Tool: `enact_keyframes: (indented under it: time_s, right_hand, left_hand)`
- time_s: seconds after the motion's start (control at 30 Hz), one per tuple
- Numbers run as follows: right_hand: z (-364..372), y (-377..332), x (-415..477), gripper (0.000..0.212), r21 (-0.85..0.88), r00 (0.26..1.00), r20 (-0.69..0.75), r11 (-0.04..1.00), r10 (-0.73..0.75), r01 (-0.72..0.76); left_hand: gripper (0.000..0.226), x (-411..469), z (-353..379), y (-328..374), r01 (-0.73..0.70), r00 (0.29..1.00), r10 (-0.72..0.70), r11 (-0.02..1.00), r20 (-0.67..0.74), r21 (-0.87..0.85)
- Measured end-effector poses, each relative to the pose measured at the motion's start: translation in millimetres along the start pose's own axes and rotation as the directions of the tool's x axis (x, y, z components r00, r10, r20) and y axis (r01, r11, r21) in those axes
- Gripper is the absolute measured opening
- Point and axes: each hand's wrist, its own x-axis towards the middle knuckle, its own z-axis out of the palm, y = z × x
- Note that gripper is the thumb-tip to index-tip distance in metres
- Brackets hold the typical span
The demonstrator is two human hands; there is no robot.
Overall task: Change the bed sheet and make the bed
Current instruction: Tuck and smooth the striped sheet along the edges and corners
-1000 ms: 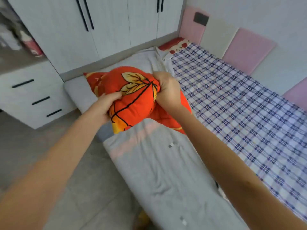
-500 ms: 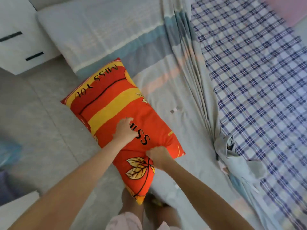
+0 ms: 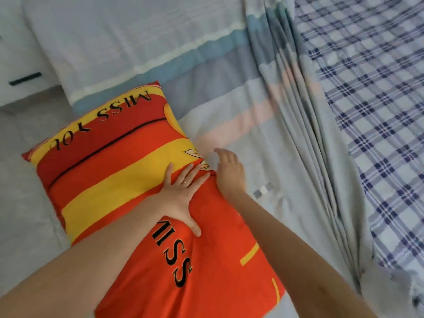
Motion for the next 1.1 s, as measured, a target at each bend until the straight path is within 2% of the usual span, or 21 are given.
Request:
enact_keyframes:
  time_s: [0.07, 0.13, 0.17, 0.23, 0.27, 0.33, 0.4, 0.47, 0.5, 0.57, 0.63, 0.67, 0.7, 0.77, 0.83, 0.9, 0.93, 1.0, 1.03, 1.07, 1.1]
  right_hand:
    - [24.2, -9.1, 45.3, 0.055, -0.150, 0.932, 0.207, 0.932, -0.298, 0.331]
    - [34.1, 31.4, 81.9, 0.055, -0.333, 0.863, 0.327, 0.807, -0.386, 0.487]
    - [23.3, 62.7, 89.1, 0.055, -0.422, 0.904, 0.298, 0.807, -0.306, 0.412]
    - [-10.6, 137.6, 76.7, 0.061, -0.445, 0.996, 0.081, 0.896, 0.028, 0.011]
    - [-31.9, 173.8, 66.9, 0.067, -0.393, 0.974, -0.013, 0.895, 0.224, -0.211]
    - [-67.4, 217.0, 36.3, 0.074, -0.414, 0.881, -0.026, 0.797, 0.472, -0.439]
    - [-70.5, 217.3, 24.1, 0.072, -0.431, 0.802, -0.052, 0.711, 0.595, -0.555]
    - [-56.7, 180.1, 29.3, 0.066, -0.370, 0.799, -0.174, 0.714, 0.575, -0.594]
    - [-46.6, 154.4, 38.2, 0.063, -0.334, 0.862, -0.174, 0.794, 0.477, -0.507]
    - [-23.4, 98.6, 54.3, 0.056, -0.340, 0.999, -0.037, 0.940, 0.013, -0.025]
    - [4.1, 72.6, 57.4, 0.053, -0.419, 0.871, 0.214, 0.764, -0.442, 0.491]
    - [8.9, 79.2, 55.2, 0.056, -0.446, 0.811, 0.329, 0.678, -0.484, 0.585]
    - [5.6, 95.8, 50.9, 0.060, -0.464, 0.833, 0.399, 0.699, -0.384, 0.544]
    - [-4.0, 147.5, 40.1, 0.064, -0.498, 0.985, 0.172, 0.863, 0.003, 0.085]
    - [-24.9, 180.2, 34.6, 0.071, -0.457, 0.924, -0.018, 0.819, 0.383, -0.348]
    - [-43.9, 181.6, 42.3, 0.076, -0.384, 0.783, -0.014, 0.720, 0.621, -0.578]
    - [-45.4, 170.4, 47.8, 0.074, -0.337, 0.759, -0.035, 0.707, 0.650, -0.622]
    - [-36.4, 140.3, 51.1, 0.064, -0.295, 0.875, -0.091, 0.827, 0.475, -0.479]
    - [-26.8, 124.2, 45.3, 0.059, -0.299, 0.967, -0.106, 0.920, 0.230, -0.252]
    - [-15.5, 108.4, 29.8, 0.056, -0.320, 0.998, -0.035, 0.946, -0.059, 0.045]
    - [-0.1, 103.2, 5.6, 0.056, -0.363, 0.933, 0.090, 0.860, -0.350, 0.358]
  left_hand:
    - [0.150, 10.2, 3.2, -1.8, -0.008, 1.000, 0.008, 1.000, -0.022, 0.024]
    - [0.141, 25.7, 10.9, -4.6, -0.024, 0.997, 0.025, 1.000, -0.077, 0.015]
    - [0.134, 28.3, 9.2, -4.8, -0.036, 0.994, 0.038, 0.999, -0.107, 0.026]
    - [0.128, 31.8, 15.1, -3.8, -0.053, 0.985, 0.063, 0.997, -0.159, 0.064]
    - [0.127, 33.9, 17.2, -3.1, -0.061, 0.978, 0.075, 0.995, -0.196, 0.079]
    - [0.120, 33.8, 22.7, 0.3, -0.093, 0.950, 0.121, 0.990, -0.287, 0.109]
    - [0.114, 32.6, 22.7, 0.8, -0.100, 0.934, 0.137, 0.987, -0.329, 0.125]
    - [0.116, 35.7, 17.6, 3.2, -0.103, 0.943, 0.135, 0.987, -0.303, 0.119]
    - [0.120, 35.0, 17.0, 4.0, -0.097, 0.957, 0.119, 0.991, -0.263, 0.095]
    - [0.123, 35.5, 14.7, 4.1, -0.089, 0.968, 0.103, 0.994, -0.228, 0.069]
    - [0.125, 37.4, 16.3, 1.8, -0.076, 0.973, 0.095, 0.992, -0.212, 0.099]
    - [0.126, 37.6, 16.8, 2.4, -0.077, 0.974, 0.097, 0.991, -0.205, 0.106]
    - [0.128, 38.5, 16.8, 2.2, -0.072, 0.974, 0.094, 0.992, -0.209, 0.108]
    - [0.131, 42.3, 18.4, -0.5, -0.072, 0.973, 0.094, 0.991, -0.212, 0.111]
    - [0.136, 42.6, 18.6, -2.6, -0.083, 0.970, 0.102, 0.992, -0.222, 0.091]
    - [0.140, 45.4, 19.8, 1.8, -0.086, 0.967, 0.104, 0.993, -0.234, 0.084]
    - [0.141, 44.3, 18.6, 2.9, -0.082, 0.965, 0.103, 0.992, -0.243, 0.092]
    - [0.136, 43.0, 17.8, 5.5, -0.079, 0.960, 0.099, 0.993, -0.264, 0.086]
    - [0.131, 39.0, 17.2, 4.3, -0.088, 0.952, 0.108, 0.993, -0.286, 0.082]
    - [0.123, 34.9, 17.1, 3.2, -0.103, 0.942, 0.122, 0.992, -0.312, 0.079]
    - [0.112, 32.7, 17.8, 3.4, -0.117, 0.931, 0.132, 0.991, -0.341, 0.062]
